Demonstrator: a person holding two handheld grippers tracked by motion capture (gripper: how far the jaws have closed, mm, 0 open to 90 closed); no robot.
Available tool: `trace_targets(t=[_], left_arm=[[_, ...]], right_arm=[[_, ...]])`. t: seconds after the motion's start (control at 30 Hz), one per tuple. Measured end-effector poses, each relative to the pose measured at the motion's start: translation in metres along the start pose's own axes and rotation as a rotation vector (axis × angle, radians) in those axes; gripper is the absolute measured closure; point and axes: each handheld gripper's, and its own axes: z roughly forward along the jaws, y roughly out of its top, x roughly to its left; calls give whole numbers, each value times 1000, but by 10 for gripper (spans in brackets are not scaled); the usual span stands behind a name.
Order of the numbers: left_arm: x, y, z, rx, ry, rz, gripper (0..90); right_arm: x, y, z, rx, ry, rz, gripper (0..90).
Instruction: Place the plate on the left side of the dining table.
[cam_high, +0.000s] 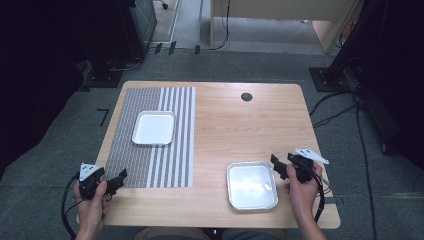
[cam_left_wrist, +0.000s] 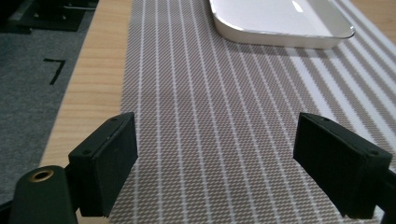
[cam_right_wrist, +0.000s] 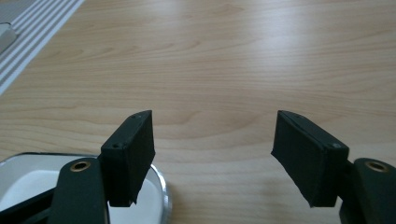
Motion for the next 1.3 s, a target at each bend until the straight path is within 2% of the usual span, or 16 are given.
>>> trace_targets(t=[0.13, 0.2, 0.27, 0.43, 0.57, 0.7, 0.97, 1.03, 1.13, 1.17, 1.27, 1.3], left_arm=[[10, -1, -3, 2, -1, -19, 139], [13, -4, -4, 9, 17, -3, 140], [14, -5, -4, 14, 23, 4, 141], [19, -8, -4, 38, 17, 4, 141], [21, -10, -5, 43, 30, 22, 144], [22, -11, -4, 56, 34, 36, 143], [20, -12, 0, 80, 30, 58, 143], [19, -12, 0, 80, 32, 63, 143], [18, -13, 1, 82, 39, 78, 143], [18, -13, 1, 82, 39, 78, 143], [16, -13, 2, 88, 53, 98, 143], [15, -13, 2, 90, 60, 108, 143]], right_arm=[[-16, -8, -7, 3, -18, 19, 297], [-27, -13, -12, 5, -30, 24, 297], [-31, -14, -15, 6, -35, 29, 297], [-47, -17, -25, -3, -64, 16, 296], [-61, -23, -33, -3, -48, 28, 289], [-73, -33, -40, 19, -69, 19, 289], [-75, -40, -41, 56, -82, -14, 280], [-75, -41, -39, 76, -100, -39, 275], [-72, -43, -36, 74, -133, -94, 267], [-72, -43, -36, 74, -133, -94, 267], [-67, -44, -33, 87, -162, -145, 238], [-67, -44, -33, 87, -162, -145, 238]])
